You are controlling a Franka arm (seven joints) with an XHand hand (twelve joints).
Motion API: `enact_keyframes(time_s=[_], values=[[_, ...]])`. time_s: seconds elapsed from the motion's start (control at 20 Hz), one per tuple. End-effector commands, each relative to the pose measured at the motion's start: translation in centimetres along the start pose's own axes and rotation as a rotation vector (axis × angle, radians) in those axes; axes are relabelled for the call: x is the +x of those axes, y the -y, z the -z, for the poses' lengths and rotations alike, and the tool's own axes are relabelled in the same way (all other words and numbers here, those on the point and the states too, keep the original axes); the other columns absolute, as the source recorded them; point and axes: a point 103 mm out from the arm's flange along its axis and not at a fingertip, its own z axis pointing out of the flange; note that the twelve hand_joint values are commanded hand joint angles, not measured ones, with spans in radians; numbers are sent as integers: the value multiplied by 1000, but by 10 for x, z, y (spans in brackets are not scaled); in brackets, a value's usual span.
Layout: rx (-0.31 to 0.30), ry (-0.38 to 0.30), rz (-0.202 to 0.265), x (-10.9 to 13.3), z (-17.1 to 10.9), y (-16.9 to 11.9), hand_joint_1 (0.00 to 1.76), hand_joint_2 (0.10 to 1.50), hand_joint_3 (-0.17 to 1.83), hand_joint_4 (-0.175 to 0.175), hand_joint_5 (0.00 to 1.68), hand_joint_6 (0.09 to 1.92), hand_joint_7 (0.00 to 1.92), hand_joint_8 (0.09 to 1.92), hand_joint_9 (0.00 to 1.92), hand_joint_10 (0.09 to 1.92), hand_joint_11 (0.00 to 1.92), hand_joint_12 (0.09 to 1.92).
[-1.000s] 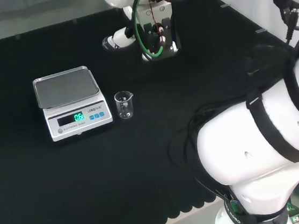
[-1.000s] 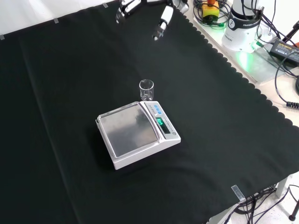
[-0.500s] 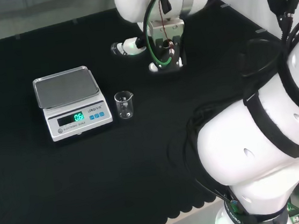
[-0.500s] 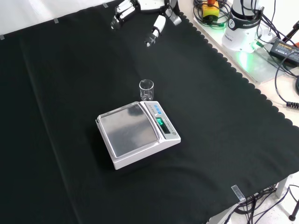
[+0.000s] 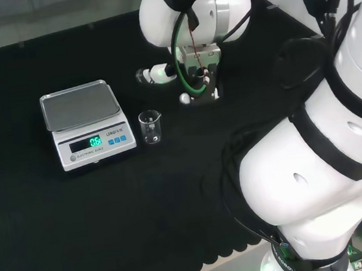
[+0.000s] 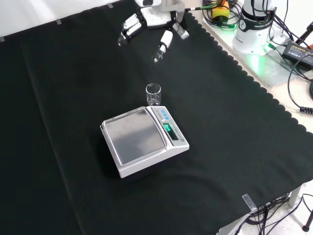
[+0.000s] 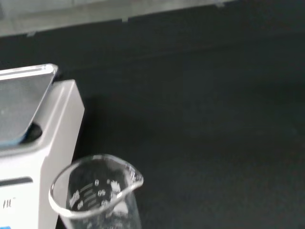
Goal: Pick up the beaker.
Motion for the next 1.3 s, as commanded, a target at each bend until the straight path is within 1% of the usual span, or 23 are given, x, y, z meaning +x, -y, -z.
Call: enact_keyframes(time_s=[0.05,0.15,0.45,0.55,0.6,0.7,1.05,1.1,1.15,1.3], values=[[39,4,18,13,-17,-2,486,708,102,9,490,87,321,846,613,770,497,1440],[50,4,17,12,-20,-1,486,710,102,9,491,87,320,847,615,772,499,1441],[65,-29,3,6,-34,-1,486,715,97,8,492,87,319,855,646,771,565,1408],[71,-35,9,8,-40,-1,486,716,96,8,492,87,320,856,650,768,573,1402],[77,-30,22,10,-45,0,486,716,95,8,491,87,320,857,652,768,576,1401],[87,-36,32,14,-52,0,486,717,95,8,490,87,321,857,654,766,581,1399],[115,-72,50,18,-73,1,486,719,92,7,491,87,322,859,660,762,591,1392],[122,-86,64,18,-76,1,486,719,92,7,491,87,323,859,661,762,592,1391],[129,-90,68,18,-80,2,486,719,91,7,491,87,323,859,661,761,592,1391],[150,-91,69,17,-89,2,486,720,90,7,492,87,325,860,663,760,594,1389]])
